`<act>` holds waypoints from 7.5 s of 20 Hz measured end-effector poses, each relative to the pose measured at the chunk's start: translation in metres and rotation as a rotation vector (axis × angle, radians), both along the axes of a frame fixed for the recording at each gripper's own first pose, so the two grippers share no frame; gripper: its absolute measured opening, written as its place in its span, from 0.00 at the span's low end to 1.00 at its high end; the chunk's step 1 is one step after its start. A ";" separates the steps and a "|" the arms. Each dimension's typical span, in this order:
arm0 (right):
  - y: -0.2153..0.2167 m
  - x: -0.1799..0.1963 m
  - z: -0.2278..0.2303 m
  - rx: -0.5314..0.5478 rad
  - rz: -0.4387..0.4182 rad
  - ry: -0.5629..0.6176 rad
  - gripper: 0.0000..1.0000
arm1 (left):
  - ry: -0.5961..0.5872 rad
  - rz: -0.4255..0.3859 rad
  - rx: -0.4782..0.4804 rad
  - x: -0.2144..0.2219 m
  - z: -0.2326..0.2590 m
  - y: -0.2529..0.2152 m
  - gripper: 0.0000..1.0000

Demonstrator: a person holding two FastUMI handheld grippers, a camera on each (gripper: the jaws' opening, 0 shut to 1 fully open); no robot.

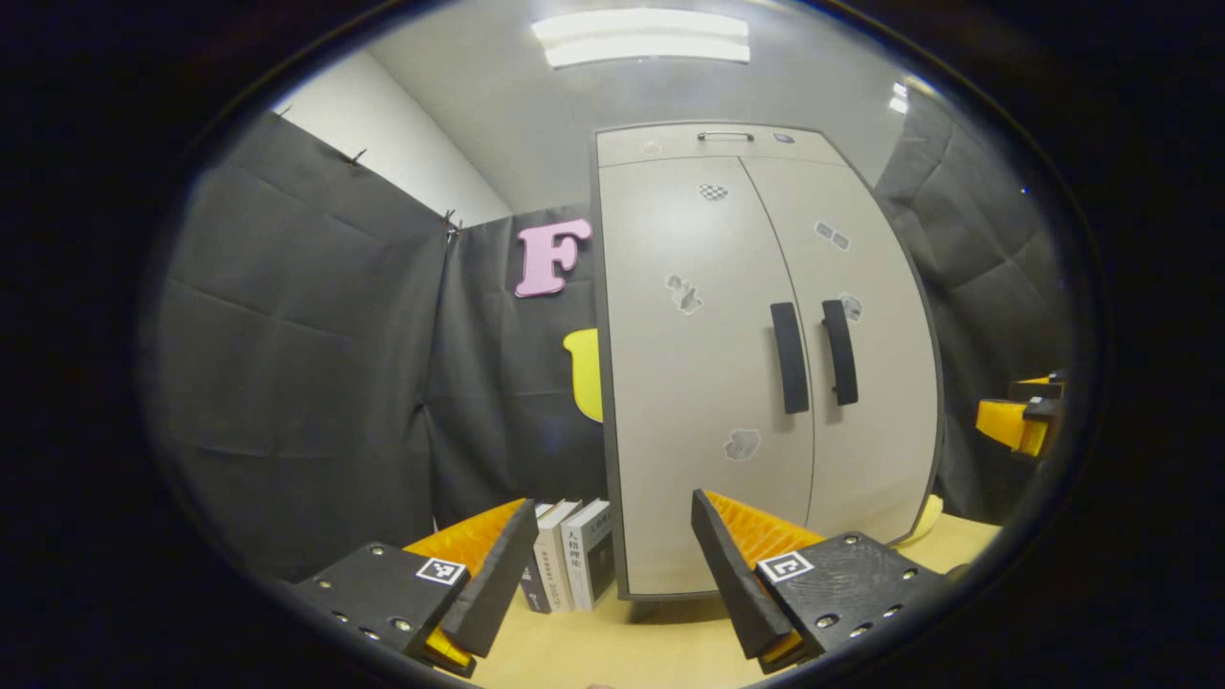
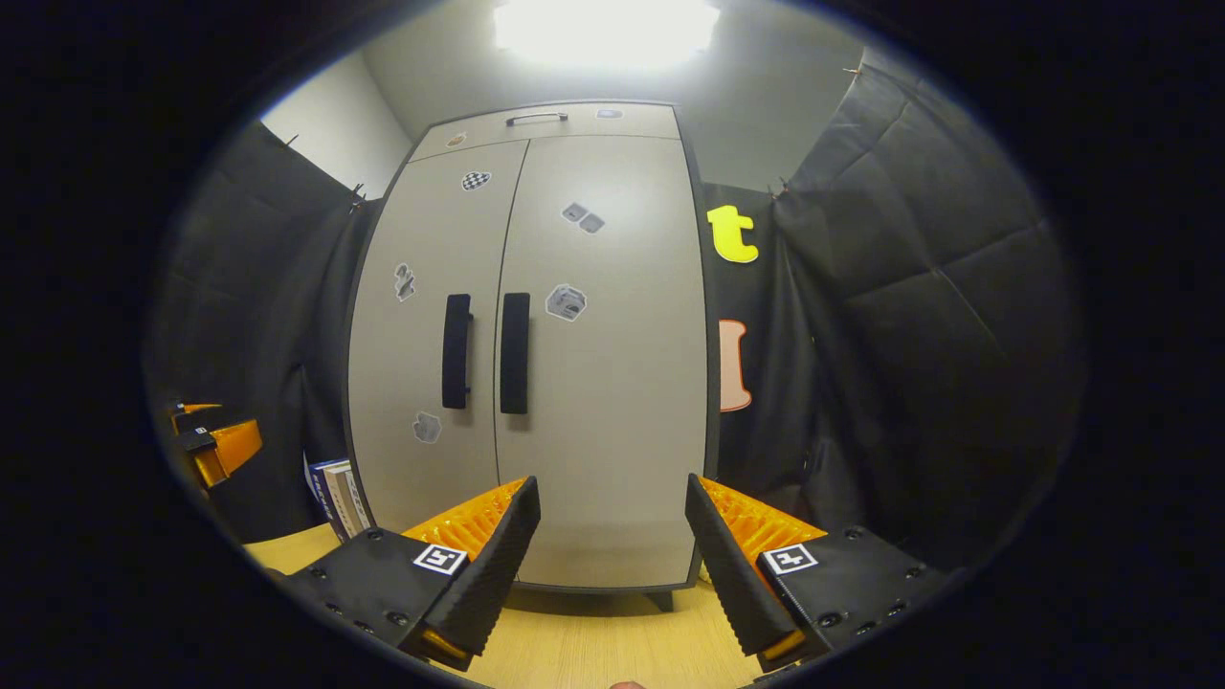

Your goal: Open the right door of the double-door shoe cabinet with the right hand, and open the left door with the left hand.

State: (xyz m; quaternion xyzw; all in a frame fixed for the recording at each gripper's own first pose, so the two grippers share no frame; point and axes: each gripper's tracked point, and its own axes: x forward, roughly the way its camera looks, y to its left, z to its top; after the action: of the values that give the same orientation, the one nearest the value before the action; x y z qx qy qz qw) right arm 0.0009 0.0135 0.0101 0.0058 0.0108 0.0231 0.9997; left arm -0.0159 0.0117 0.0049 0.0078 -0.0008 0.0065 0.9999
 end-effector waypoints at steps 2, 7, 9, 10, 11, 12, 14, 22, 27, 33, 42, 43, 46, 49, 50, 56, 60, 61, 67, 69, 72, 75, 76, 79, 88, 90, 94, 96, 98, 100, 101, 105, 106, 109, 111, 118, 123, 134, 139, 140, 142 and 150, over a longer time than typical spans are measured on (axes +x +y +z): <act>0.007 0.008 0.008 0.010 0.022 0.005 0.96 | 0.000 0.008 0.009 -0.001 -0.001 0.004 0.94; 0.024 0.035 0.026 0.021 0.059 0.012 0.96 | 0.006 0.041 0.014 -0.009 -0.003 0.018 0.94; 0.030 0.047 0.036 0.021 0.065 -0.003 0.96 | 0.004 0.060 0.023 -0.012 -0.003 0.026 0.94; 0.033 0.054 0.040 0.020 0.067 -0.005 0.96 | 0.004 0.070 0.028 -0.014 -0.004 0.030 0.94; 0.037 0.060 0.042 0.021 0.071 -0.004 0.96 | 0.003 0.082 0.032 -0.017 -0.003 0.035 0.94; 0.041 0.066 0.045 0.026 0.076 -0.002 0.96 | 0.004 0.093 0.035 -0.020 -0.005 0.040 0.94; 0.047 0.078 0.049 0.039 0.082 0.003 0.94 | 0.009 0.116 0.037 -0.023 -0.007 0.050 0.94; 0.069 0.123 0.063 0.077 0.082 0.017 0.96 | 0.029 0.199 0.055 -0.042 -0.012 0.088 0.94; 0.088 0.150 0.068 0.069 0.096 0.020 0.96 | 0.043 0.231 0.057 -0.045 -0.017 0.102 0.94; 0.103 0.173 0.066 0.046 0.094 0.044 0.95 | 0.057 0.257 0.055 -0.047 -0.023 0.115 0.94; 0.116 0.195 0.061 0.020 0.078 0.100 0.42 | 0.057 0.280 0.052 -0.052 -0.023 0.128 0.94; 0.113 0.194 0.062 0.012 0.088 0.108 0.34 | 0.057 0.280 0.049 -0.052 -0.022 0.128 0.94; 0.114 0.194 0.061 0.032 0.104 0.134 0.23 | 0.057 0.272 0.044 -0.052 -0.020 0.128 0.94; 0.114 0.188 0.060 0.056 0.122 0.153 0.27 | 0.037 0.261 0.048 -0.054 -0.012 0.126 0.94; 0.113 0.185 0.061 0.058 0.127 0.156 0.27 | 0.029 0.257 0.050 -0.054 -0.010 0.124 0.94; 0.109 0.162 0.068 0.081 0.176 0.173 0.23 | 0.019 0.210 0.038 -0.050 -0.007 0.111 0.94; 0.105 0.149 0.070 0.095 0.216 0.199 0.23 | 0.007 0.160 0.041 -0.043 -0.002 0.090 0.94; 0.104 0.145 0.071 0.100 0.229 0.208 0.20 | 0.002 0.150 0.043 -0.042 0.000 0.086 0.94; 0.094 0.130 0.073 0.116 0.285 0.247 0.23 | -0.008 0.103 0.039 -0.037 0.004 0.067 0.94; 0.092 0.128 0.073 0.124 0.298 0.256 0.23 | -0.014 0.089 0.035 -0.035 0.005 0.061 0.94; 0.087 0.126 0.073 0.122 0.311 0.262 0.23 | -0.013 0.072 0.039 -0.035 0.006 0.053 0.94; 0.082 0.124 0.073 0.121 0.309 0.262 0.23 | -0.019 0.053 0.039 -0.032 0.009 0.043 0.94; 0.080 0.123 0.073 0.123 0.308 0.263 0.23 | -0.018 0.046 0.037 -0.033 0.008 0.040 0.94; 0.074 0.122 0.074 0.139 0.305 0.262 0.23 | -0.015 0.020 0.035 -0.031 0.009 0.026 0.94; 0.055 0.113 0.076 0.136 0.273 0.243 0.23 | -0.014 -0.063 0.026 -0.022 0.005 -0.020 0.94; 0.052 0.113 0.075 0.121 0.268 0.234 0.23 | -0.014 -0.085 0.026 -0.020 0.004 -0.031 0.94; 0.046 0.114 0.075 0.114 0.253 0.223 0.23 | -0.018 -0.109 0.030 -0.015 0.005 -0.047 0.94; 0.043 0.116 0.075 0.109 0.246 0.222 0.23 | -0.014 -0.114 0.025 -0.014 0.003 -0.048 0.94; 0.042 0.116 0.075 0.120 0.242 0.219 0.23 | -0.009 -0.116 0.026 -0.014 0.002 -0.049 0.94; 0.042 0.116 0.077 0.141 0.242 0.211 0.23 | 0.000 -0.119 0.022 -0.013 0.000 -0.051 0.94; 0.041 0.116 0.077 0.148 0.240 0.209 0.23 | 0.004 -0.123 0.019 -0.013 -0.001 -0.052 0.94; 0.036 0.116 0.076 0.141 0.224 0.199 0.22 | 0.002 -0.139 0.027 -0.014 0.000 -0.054 0.94; 0.033 0.116 0.075 0.135 0.217 0.201 0.22 | 0.003 -0.145 0.032 -0.014 0.000 -0.055 0.94; 0.025 0.114 0.070 0.107 0.176 0.208 0.22 | 0.007 -0.159 0.036 -0.014 0.001 -0.065 0.94; 0.015 0.118 0.071 0.080 0.139 0.197 0.19 | 0.008 -0.166 0.040 -0.009 0.001 -0.065 0.94; -0.013 0.129 0.075 0.087 0.031 0.148 0.08 | 0.032 -0.209 0.018 -0.008 -0.003 -0.084 0.94; -0.015 0.128 0.090 0.097 0.028 0.048 0.00 | 0.027 -0.275 0.006 0.020 0.021 -0.119 0.94; -0.055 0.111 0.082 -0.127 -0.072 -0.001 0.98 | 0.037 -0.389 -0.111 0.108 0.079 -0.177 0.94; -0.057 0.103 0.073 -0.087 -0.116 0.039 0.97 | 0.036 -0.388 -0.102 0.151 0.090 -0.195 0.94; -0.058 0.102 0.073 -0.082 -0.125 0.045 0.97 | 0.037 -0.392 -0.098 0.158 0.089 -0.197 0.94; -0.060 0.101 0.071 -0.069 -0.139 0.052 0.98 | 0.059 -0.406 -0.101 0.171 0.083 -0.206 0.94; -0.072 0.102 0.067 -0.053 -0.194 0.065 0.98 | 0.092 -0.348 -0.093 0.208 0.072 -0.207 0.69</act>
State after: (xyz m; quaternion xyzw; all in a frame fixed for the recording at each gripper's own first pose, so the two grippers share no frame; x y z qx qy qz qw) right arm 0.1028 -0.0586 0.0767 -0.0188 0.0434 -0.0744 0.9961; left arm 0.1923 -0.1957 0.0771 -0.0383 0.0440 -0.1671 0.9842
